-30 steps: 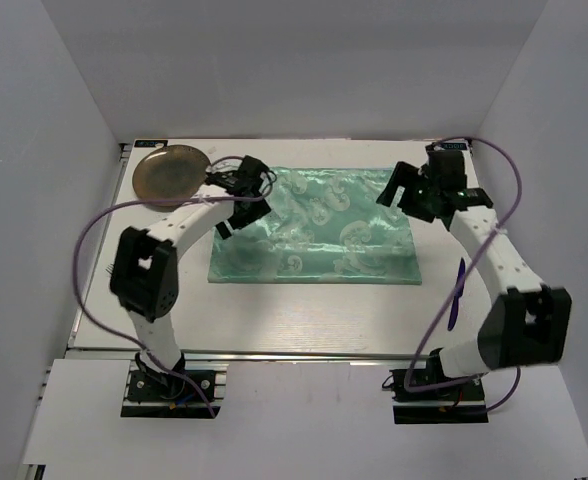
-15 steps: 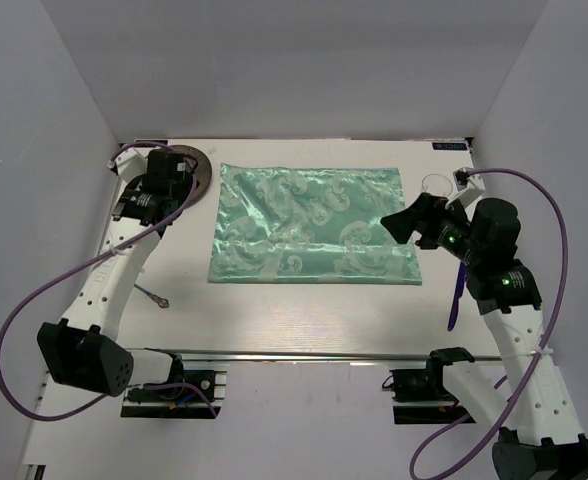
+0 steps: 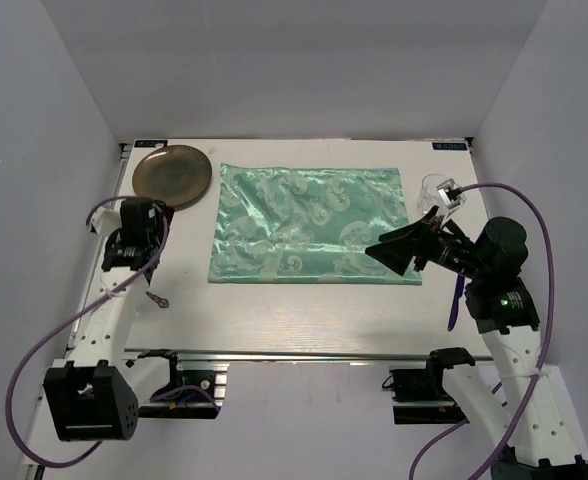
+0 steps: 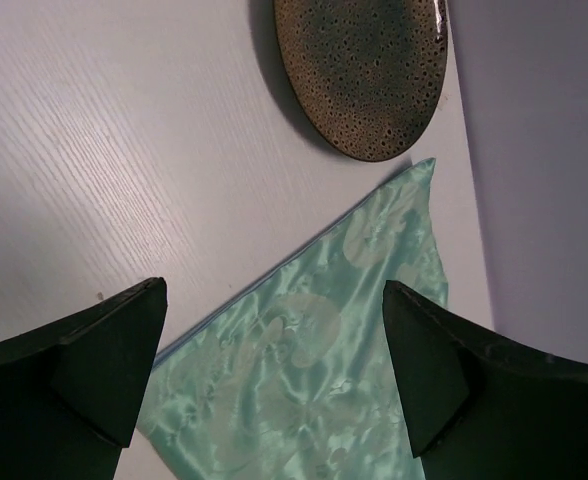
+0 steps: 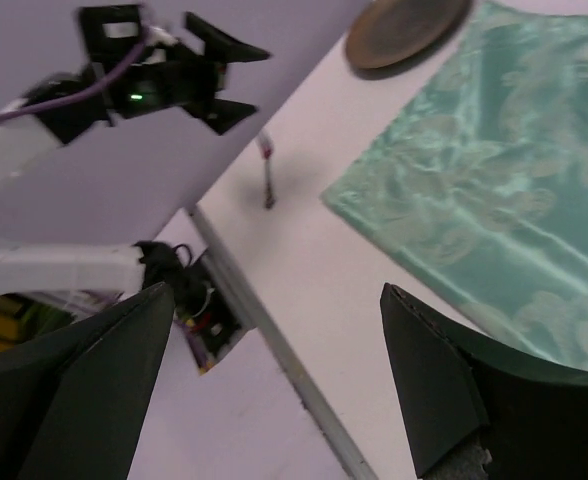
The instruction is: Set the dinner table for one person
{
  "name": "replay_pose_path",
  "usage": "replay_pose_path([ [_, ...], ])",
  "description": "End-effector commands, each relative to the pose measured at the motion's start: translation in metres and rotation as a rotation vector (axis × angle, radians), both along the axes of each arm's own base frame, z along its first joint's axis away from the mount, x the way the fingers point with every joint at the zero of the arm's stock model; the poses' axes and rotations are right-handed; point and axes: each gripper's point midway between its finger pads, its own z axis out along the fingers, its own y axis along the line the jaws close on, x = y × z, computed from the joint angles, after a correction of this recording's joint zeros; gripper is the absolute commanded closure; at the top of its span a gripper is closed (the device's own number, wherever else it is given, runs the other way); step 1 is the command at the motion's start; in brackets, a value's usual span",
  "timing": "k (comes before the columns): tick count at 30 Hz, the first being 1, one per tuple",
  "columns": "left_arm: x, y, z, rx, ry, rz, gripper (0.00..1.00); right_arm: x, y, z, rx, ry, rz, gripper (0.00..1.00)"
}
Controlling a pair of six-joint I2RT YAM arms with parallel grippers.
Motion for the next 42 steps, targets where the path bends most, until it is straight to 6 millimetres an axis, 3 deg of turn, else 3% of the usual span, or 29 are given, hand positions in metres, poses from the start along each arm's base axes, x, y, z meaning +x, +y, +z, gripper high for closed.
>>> replay_pose_path([
  [1,0.029,-0.009,0.006,-0.171,-0.256,-0.015,0.02,-0.042,0.014,0.026,0.085,-0.087,0.221,0.11],
  [2,0.03,-0.01,-0.016,-0.21,-0.22,-0.017,0.02,-0.047,0.014,0.026,0.085,-0.1,0.228,0.11],
  [4,0.042,-0.012,-0.025,-0.247,-0.223,-0.036,0.02,-0.052,0.013,0.028,0.082,-0.113,0.231,0.11],
  [7,0.056,-0.006,-0.056,-0.284,-0.157,-0.037,0.02,-0.063,0.013,0.03,0.082,-0.125,0.259,0.11],
  [14,0.097,0.016,-0.074,-0.244,-0.184,-0.067,0.02,-0.073,0.013,0.016,0.093,-0.104,0.283,0.11],
  [16,0.105,0.022,-0.097,-0.238,-0.118,-0.063,0.02,-0.072,0.013,0.016,0.097,-0.129,0.286,0.11],
  [18,0.119,0.022,-0.097,-0.234,-0.129,-0.086,0.02,-0.073,0.014,0.011,0.1,-0.117,0.299,0.11],
  [22,0.135,0.032,-0.13,-0.24,-0.067,-0.082,0.02,-0.068,0.014,0.007,0.099,-0.127,0.291,0.11],
  [24,0.146,0.035,-0.131,-0.233,-0.066,-0.082,0.03,-0.066,0.015,0.005,0.099,-0.125,0.294,0.11],
  [26,0.149,0.037,-0.148,-0.24,-0.028,-0.071,0.06,-0.064,0.016,0.002,0.099,-0.12,0.3,0.11],
  [27,0.155,0.04,-0.147,-0.24,-0.025,-0.062,0.08,-0.063,0.016,0.001,0.099,-0.121,0.301,0.11],
  [29,0.154,0.041,-0.163,-0.251,0.026,-0.044,0.16,-0.058,0.016,0.0,0.099,-0.111,0.288,0.11],
  [34,0.155,0.043,-0.175,-0.278,0.037,-0.004,0.2,-0.046,0.017,-0.005,0.095,-0.083,0.259,0.11],
  [42,0.153,0.045,-0.195,-0.321,0.052,0.033,0.46,-0.038,0.017,-0.006,0.097,-0.066,0.232,0.11],
])
